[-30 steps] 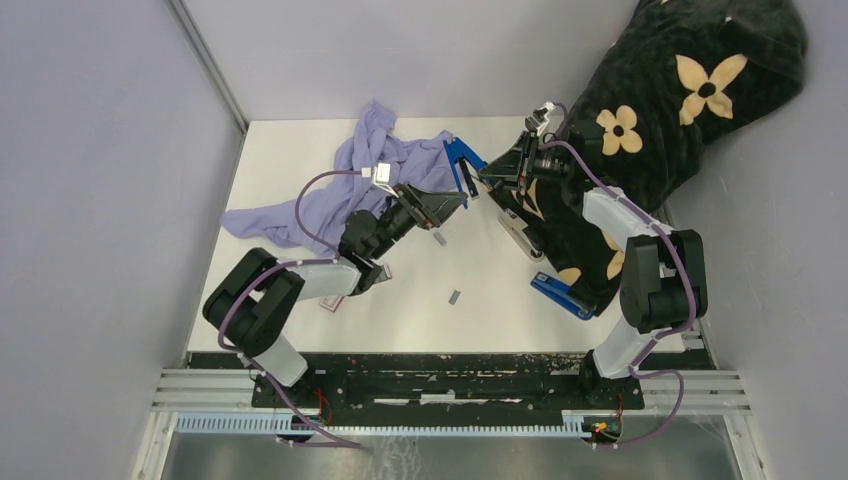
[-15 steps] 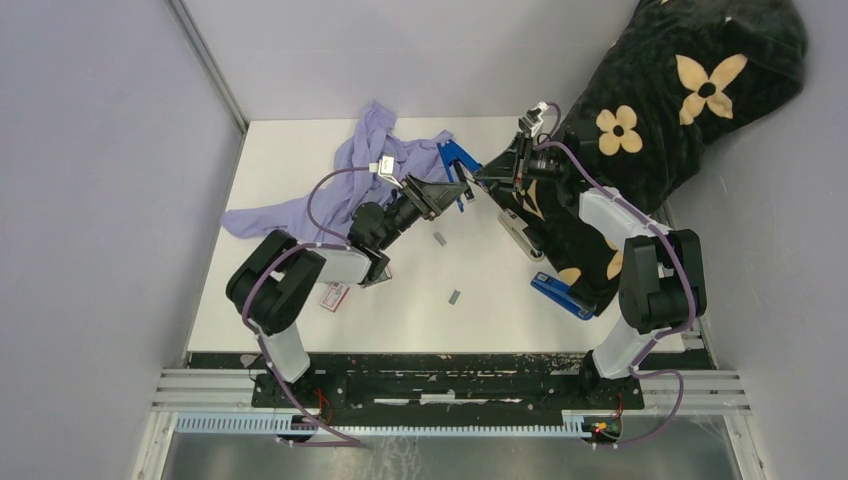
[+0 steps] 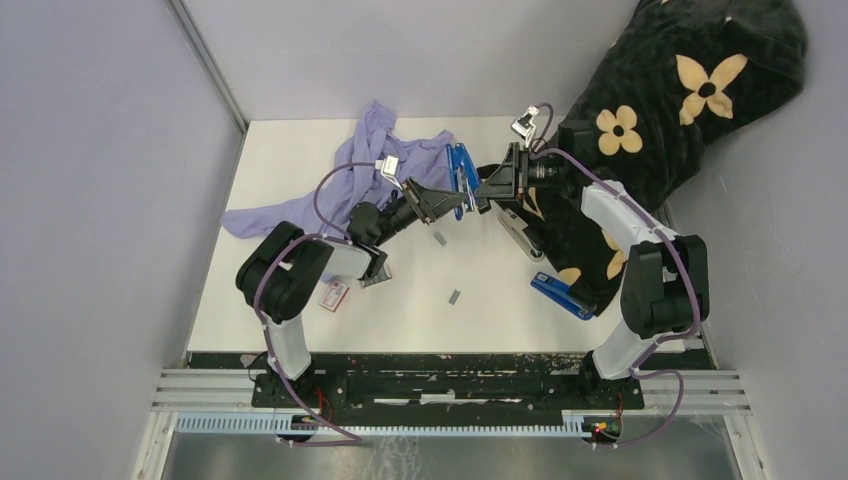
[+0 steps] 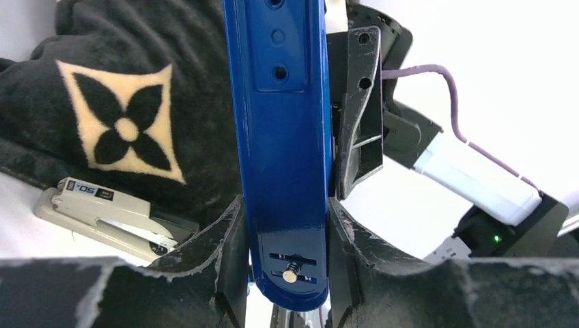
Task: Unload the staples from the stapler
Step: Unload the staple at the center of the board.
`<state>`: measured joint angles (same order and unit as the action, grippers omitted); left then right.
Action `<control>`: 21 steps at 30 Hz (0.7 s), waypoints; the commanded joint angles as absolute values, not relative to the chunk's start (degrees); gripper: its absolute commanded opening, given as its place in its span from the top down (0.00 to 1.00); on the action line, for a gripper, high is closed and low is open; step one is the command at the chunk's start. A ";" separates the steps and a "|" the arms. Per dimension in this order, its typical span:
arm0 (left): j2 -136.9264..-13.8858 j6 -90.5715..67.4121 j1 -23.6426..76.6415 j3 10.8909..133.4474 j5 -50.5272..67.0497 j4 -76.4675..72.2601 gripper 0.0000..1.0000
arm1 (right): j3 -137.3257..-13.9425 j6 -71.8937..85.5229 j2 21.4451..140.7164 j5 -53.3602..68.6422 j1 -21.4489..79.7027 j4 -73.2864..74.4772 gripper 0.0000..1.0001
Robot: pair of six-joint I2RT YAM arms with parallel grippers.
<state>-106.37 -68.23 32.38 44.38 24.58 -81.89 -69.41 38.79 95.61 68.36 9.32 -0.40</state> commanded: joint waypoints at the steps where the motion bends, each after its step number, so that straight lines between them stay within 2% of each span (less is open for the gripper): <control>1: -105.05 -63.17 31.36 47.50 30.69 -92.22 0.97 | -77.14 14.33 94.27 69.97 10.27 23.58 0.39; 7: -102.95 -57.50 30.14 46.68 34.62 -88.34 0.97 | -84.32 -4.05 96.51 66.32 10.52 42.70 0.33; 12: -100.31 -49.74 29.62 47.69 38.09 -79.51 0.97 | -89.13 -17.94 97.76 63.11 12.17 55.90 0.30; 16: -98.58 -44.23 29.63 48.95 40.37 -73.98 0.97 | -86.18 -20.71 96.53 59.88 14.20 53.08 0.29; 21: -97.45 -41.32 29.71 49.36 42.57 -72.64 0.97 | -80.90 -18.54 94.91 58.98 15.37 44.63 0.33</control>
<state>-101.75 -48.01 29.76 46.15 39.57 -69.89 -83.72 -16.25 97.23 60.20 14.81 49.76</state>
